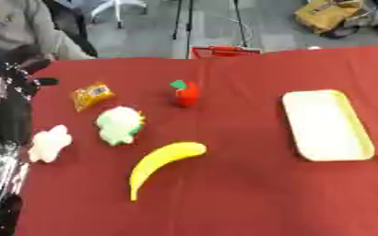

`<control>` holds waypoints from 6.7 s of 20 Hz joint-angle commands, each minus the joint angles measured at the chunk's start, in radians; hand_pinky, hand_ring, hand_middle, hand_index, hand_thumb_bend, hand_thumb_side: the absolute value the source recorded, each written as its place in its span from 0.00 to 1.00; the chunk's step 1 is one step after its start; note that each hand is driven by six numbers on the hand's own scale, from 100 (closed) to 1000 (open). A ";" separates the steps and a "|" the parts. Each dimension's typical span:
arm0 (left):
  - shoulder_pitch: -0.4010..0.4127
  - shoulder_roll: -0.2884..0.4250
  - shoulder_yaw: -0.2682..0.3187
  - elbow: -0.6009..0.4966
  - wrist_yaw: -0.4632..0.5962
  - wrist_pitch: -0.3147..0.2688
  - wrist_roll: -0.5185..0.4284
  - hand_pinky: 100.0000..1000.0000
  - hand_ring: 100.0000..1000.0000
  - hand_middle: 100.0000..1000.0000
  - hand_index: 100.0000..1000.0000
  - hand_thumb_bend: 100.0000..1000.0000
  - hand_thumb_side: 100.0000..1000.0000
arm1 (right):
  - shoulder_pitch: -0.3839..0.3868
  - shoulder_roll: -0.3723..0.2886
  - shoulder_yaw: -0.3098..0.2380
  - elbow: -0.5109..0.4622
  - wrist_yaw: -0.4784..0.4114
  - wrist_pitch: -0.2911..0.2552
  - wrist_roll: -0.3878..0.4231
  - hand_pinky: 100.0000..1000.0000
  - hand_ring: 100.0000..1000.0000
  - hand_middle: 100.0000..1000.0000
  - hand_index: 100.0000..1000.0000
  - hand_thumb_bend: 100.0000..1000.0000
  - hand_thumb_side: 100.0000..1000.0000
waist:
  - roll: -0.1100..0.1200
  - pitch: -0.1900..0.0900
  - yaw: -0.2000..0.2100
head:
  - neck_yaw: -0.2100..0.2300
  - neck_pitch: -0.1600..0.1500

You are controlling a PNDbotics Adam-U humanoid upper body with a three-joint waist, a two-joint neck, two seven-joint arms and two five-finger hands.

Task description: Pick up objects on the table and place them in the box.

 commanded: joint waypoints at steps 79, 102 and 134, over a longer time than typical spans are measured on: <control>-0.064 0.277 0.004 0.410 -1.022 0.408 -0.394 0.75 0.79 0.77 0.84 0.82 0.43 | -0.001 -0.014 0.006 -0.025 -0.003 0.007 0.014 0.55 0.58 0.57 0.71 0.17 0.63 | 0.007 -0.048 -0.009 | 0.001 -0.046; -0.083 0.220 0.010 0.489 -1.044 0.422 -0.278 0.68 0.76 0.75 0.82 0.83 0.41 | -0.002 -0.011 0.006 -0.025 -0.004 0.007 0.015 0.55 0.58 0.57 0.71 0.17 0.63 | -0.006 -0.044 -0.002 | 0.000 -0.049; -0.147 0.199 0.004 0.438 -0.933 0.435 -0.212 0.23 0.44 0.39 0.58 0.00 0.21 | -0.003 -0.009 0.006 -0.025 -0.003 0.009 0.015 0.55 0.57 0.57 0.71 0.17 0.63 | -0.006 -0.048 -0.010 | 0.003 -0.056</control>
